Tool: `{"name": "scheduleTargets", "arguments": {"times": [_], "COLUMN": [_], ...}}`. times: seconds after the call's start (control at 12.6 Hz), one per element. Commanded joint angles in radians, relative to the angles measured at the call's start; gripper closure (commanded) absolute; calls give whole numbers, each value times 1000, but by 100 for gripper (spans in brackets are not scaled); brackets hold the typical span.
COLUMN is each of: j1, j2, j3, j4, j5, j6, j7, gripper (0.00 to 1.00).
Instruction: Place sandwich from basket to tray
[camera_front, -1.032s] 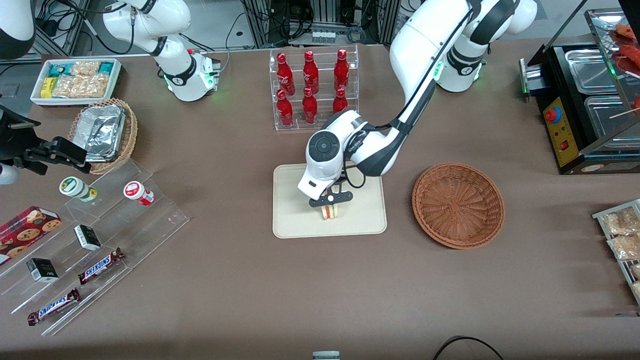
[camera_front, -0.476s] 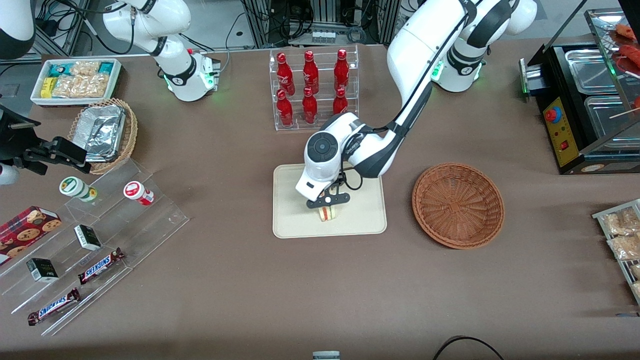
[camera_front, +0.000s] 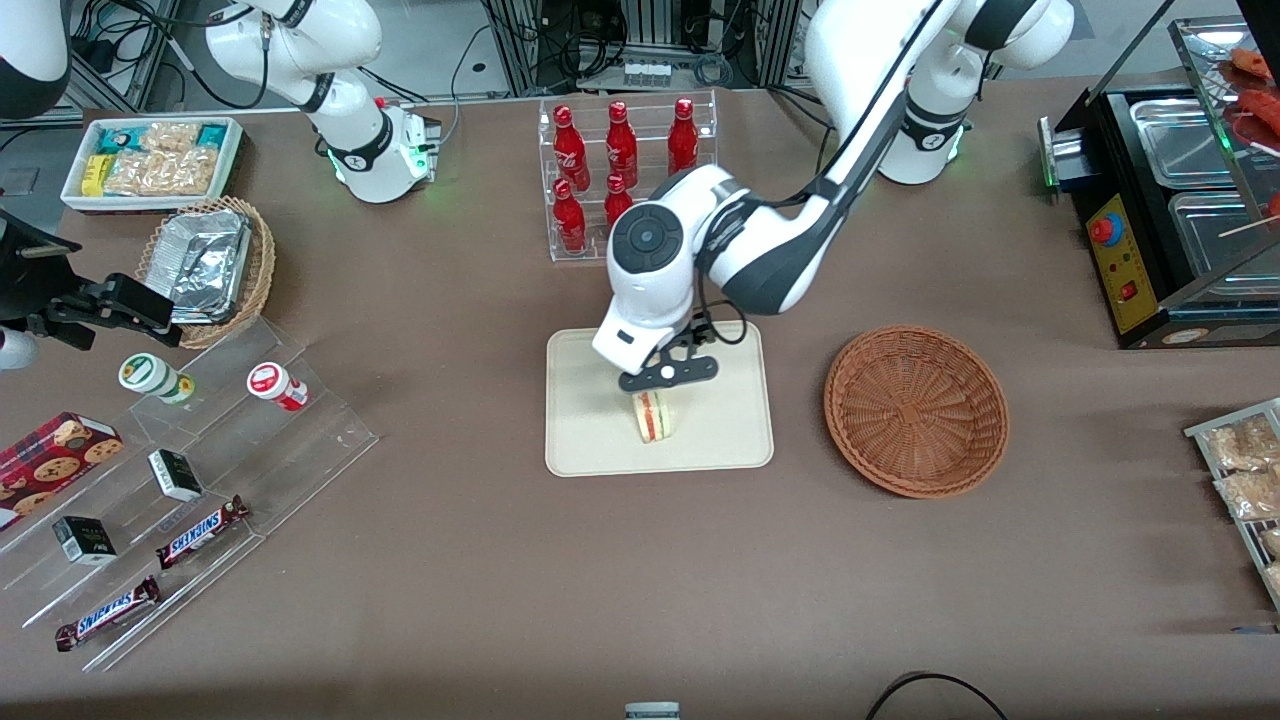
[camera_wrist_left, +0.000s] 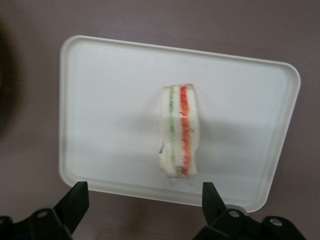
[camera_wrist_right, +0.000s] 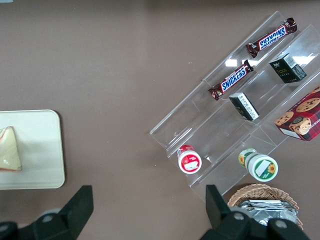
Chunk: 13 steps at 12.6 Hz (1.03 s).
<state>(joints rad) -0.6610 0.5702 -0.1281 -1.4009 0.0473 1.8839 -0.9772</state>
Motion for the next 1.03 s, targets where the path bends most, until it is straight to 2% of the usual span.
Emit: {"name": "scheduleTargets", "arguments": {"times": [0.0,0.16,0.56,0.95], "j1": [75,153,311,411], "j2": [-70,-85,-234,-302], "j3": [-2,-4,-2,-2], "j4": [-23,-29,-180,-201], "j5": [2,9,9,6], "j6": [-98,-121,-167,-281], "j7": [76,148,438,609], "gripper": [0,0,0,0]}}
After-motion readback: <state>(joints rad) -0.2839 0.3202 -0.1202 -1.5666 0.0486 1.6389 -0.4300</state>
